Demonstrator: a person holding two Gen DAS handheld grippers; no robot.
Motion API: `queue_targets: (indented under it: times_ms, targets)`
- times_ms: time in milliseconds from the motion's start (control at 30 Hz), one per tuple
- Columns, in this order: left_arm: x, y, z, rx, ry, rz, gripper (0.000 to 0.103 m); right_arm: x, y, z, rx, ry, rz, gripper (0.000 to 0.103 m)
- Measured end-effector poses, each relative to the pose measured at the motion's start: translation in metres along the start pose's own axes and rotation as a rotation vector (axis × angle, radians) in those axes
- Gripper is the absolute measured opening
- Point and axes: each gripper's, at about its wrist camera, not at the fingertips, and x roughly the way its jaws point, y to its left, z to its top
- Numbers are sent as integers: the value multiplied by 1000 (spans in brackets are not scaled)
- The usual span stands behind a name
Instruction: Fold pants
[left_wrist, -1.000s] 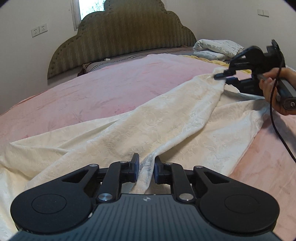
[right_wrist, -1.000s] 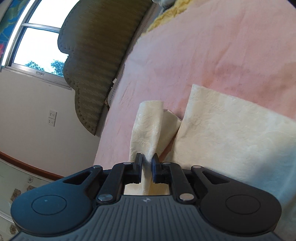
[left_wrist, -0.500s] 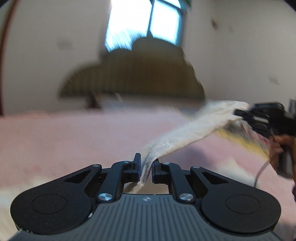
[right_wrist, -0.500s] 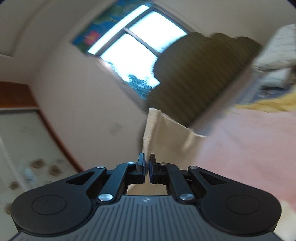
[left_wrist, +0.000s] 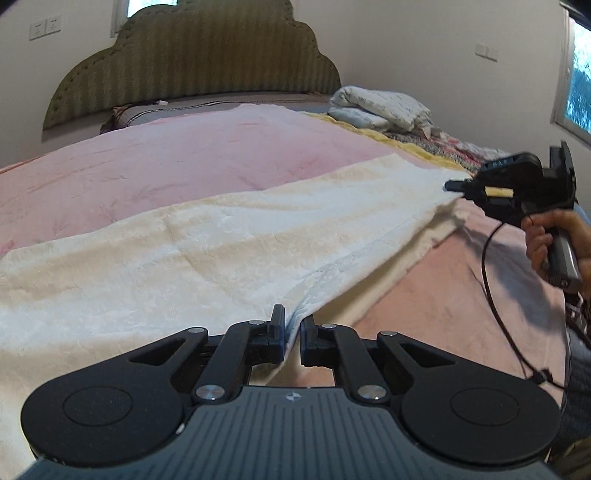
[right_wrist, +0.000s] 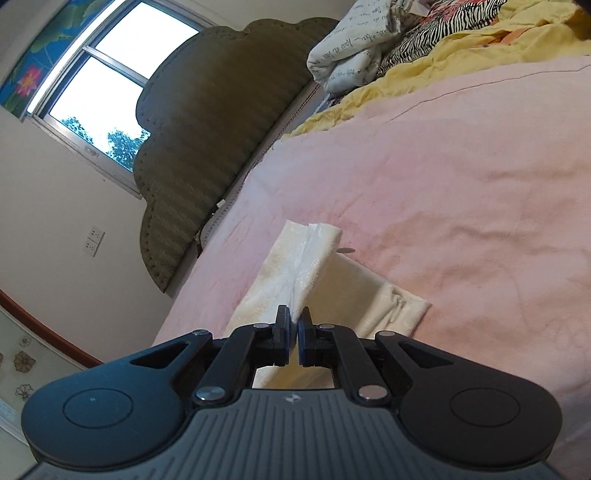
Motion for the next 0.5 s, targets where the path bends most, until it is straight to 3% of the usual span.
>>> queue_targets:
  times_ms: [267, 333, 367, 433, 467, 500]
  targets:
    - [6, 5, -10, 23, 47, 2, 11, 11, -13, -3, -33, 88, -103, 8]
    - [1, 7, -8, 24, 55, -11, 22, 1, -11, 2, -28, 86, -125, 9]
    - [-3, 6, -7, 20, 61, -31, 22, -6, -7, 4, -53, 55, -171, 10]
    - [-12, 8, -4, -15, 78, -90, 43, -23, 12, 7, -152, -57, -291, 11]
    - [-17, 10, -1, -42, 75, -135, 49, -30, 28, 6, -240, -137, -346, 11]
    - [-22, 12, 2, -70, 59, -174, 56, -31, 42, 6, -317, -176, -356, 11]
